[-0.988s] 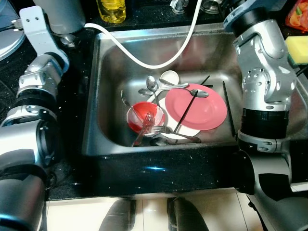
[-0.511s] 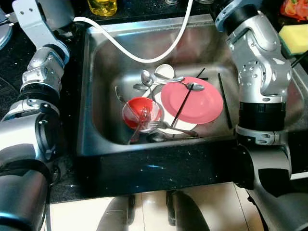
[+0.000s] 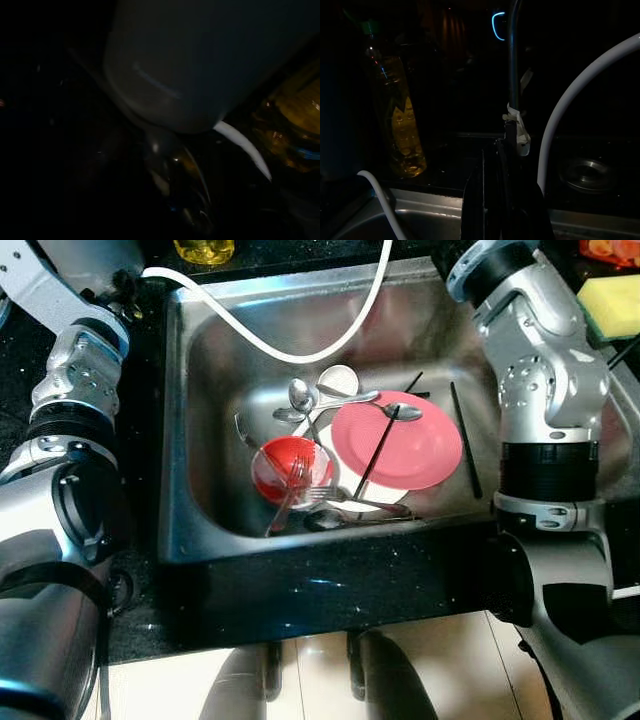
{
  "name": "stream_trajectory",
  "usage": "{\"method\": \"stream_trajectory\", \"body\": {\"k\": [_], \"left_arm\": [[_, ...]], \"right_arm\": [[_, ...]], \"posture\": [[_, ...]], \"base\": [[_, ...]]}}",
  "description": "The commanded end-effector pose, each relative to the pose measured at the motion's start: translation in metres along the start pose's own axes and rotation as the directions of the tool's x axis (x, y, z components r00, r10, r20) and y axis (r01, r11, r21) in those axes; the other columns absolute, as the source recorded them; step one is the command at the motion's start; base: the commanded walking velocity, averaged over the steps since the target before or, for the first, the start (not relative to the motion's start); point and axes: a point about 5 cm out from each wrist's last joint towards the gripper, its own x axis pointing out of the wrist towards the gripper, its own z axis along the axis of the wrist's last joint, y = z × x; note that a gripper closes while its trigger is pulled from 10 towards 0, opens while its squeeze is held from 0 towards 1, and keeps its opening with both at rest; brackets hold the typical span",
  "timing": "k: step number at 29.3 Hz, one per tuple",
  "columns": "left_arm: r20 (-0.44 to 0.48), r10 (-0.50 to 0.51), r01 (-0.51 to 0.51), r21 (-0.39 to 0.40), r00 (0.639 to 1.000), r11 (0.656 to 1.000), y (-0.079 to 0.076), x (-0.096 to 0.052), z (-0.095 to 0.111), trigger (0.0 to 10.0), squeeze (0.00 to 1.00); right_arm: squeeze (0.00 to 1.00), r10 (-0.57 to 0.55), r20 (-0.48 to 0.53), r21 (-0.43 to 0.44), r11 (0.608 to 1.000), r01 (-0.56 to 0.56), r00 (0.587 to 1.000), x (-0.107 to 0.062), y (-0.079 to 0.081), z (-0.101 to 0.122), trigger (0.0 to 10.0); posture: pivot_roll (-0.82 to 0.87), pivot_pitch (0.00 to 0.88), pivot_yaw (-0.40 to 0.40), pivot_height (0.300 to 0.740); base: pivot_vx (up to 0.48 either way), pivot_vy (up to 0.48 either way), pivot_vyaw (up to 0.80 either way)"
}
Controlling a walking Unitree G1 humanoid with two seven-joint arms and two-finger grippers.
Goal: Kitchen organization
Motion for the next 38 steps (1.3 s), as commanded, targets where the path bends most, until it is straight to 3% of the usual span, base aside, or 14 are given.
{"method": "stream_trajectory", "body": {"k": [1, 12, 14, 18, 20, 21, 23, 25, 26, 31, 34, 38], "left_arm": [[-0.140, 0.040, -0.052, -0.078, 0.989, 0.996, 0.006, -0.001, -0.025, 0.0, 0.00], [-0.123, 0.009, -0.022, -0.111, 0.992, 0.994, -0.008, 0.001, -0.017, 0.0, 0.00], [-0.123, -0.022, 0.009, -0.108, 0.992, 0.994, -0.013, 0.002, -0.017, 0.0, 0.00], [-0.174, -0.149, 0.132, -0.103, 0.973, 0.986, -0.043, 0.002, -0.029, 0.0, 0.00], [-0.184, -0.161, 0.145, -0.095, 0.970, 0.985, -0.046, 0.002, -0.032, 0.0, 0.00], [-0.180, -0.166, 0.158, -0.060, 0.969, 0.986, -0.052, 0.002, -0.038, 10.0, 0.00], [-0.175, -0.169, 0.165, -0.035, 0.970, 0.986, -0.055, 0.002, -0.042, 10.0, 0.00], [-0.093, -0.107, 0.117, 0.118, 0.990, 0.986, -0.059, 0.000, -0.051, 10.0, 0.00], [-0.061, -0.084, 0.093, 0.156, 0.995, 0.983, -0.061, -0.001, -0.057, 10.0, 0.00], [0.020, -0.040, 0.035, 0.212, 0.999, 0.977, -0.067, -0.011, -0.075, 10.0, 0.00], [0.017, -0.064, 0.059, 0.212, 0.998, 0.975, -0.080, -0.024, -0.093, 10.0, 0.00], [-0.064, -0.273, 0.280, 0.262, 0.960, 0.924, -0.121, -0.061, -0.125, 10.0, 0.00]], "right_arm": [[0.00, -0.007, -0.031, -0.001, 1.000, 0.007, 0.999, -0.008, -0.002, -0.010, 10.0], [0.00, -0.010, -0.028, 0.006, 1.000, 0.010, 1.000, -0.009, -0.002, -0.011, 10.0], [0.00, -0.010, -0.028, 0.008, 1.000, 0.011, 1.000, -0.009, -0.002, -0.011, 10.0], [0.00, -0.011, -0.025, 0.014, 1.000, 0.011, 1.000, -0.009, -0.002, -0.013, 10.0], [0.00, -0.011, -0.025, 0.015, 1.000, 0.012, 1.000, -0.009, -0.002, -0.013, 10.0], [0.00, -0.011, -0.023, 0.017, 1.000, 0.012, 1.000, -0.009, -0.001, -0.013, 10.0], [0.00, -0.011, -0.022, 0.019, 1.000, 0.012, 1.000, -0.009, -0.001, -0.014, 10.0], [0.00, -0.009, -0.018, 0.023, 1.000, 0.009, 1.000, -0.008, 0.000, -0.014, 10.0], [0.00, -0.008, -0.016, 0.024, 1.000, 0.008, 1.000, -0.008, 0.001, -0.014, 10.0], [0.00, -0.005, -0.012, 0.025, 1.000, 0.006, 1.000, -0.007, 0.001, -0.015, 10.0], [0.00, -0.004, -0.010, 0.025, 1.000, 0.004, 1.000, -0.008, 0.001, -0.016, 10.0], [0.00, -0.004, 0.003, 0.025, 1.000, 0.004, 1.000, -0.008, 0.000, -0.016, 10.0]], "posture": [[-0.26, 0.404, 0.109, 0.740], [-0.26, 0.399, 0.112, 0.740], [-0.26, 0.397, 0.113, 0.740], [-0.24, 0.386, 0.116, 0.740], [-0.24, 0.386, 0.116, 0.740], [-0.23, 0.380, 0.118, 0.740], [-0.23, 0.377, 0.121, 0.740], [-0.23, 0.369, 0.122, 0.740], [-0.22, 0.360, 0.122, 0.740], [-0.22, 0.340, 0.125, 0.740], [-0.21, 0.322, 0.128, 0.740], [-0.20, 0.286, 0.137, 0.740]], "base": [[0.000, 0.000, 0.00], [0.000, 0.000, 0.00], [0.000, 0.000, 0.00], [0.000, 0.000, 0.00], [0.000, 0.000, 0.00], [0.000, 0.000, 0.00], [0.000, 0.000, 0.00], [0.000, 0.000, 0.00], [0.000, 0.000, 0.00], [0.000, 0.000, 0.00], [0.000, 0.000, 0.00], [0.000, 0.000, 0.00]]}}
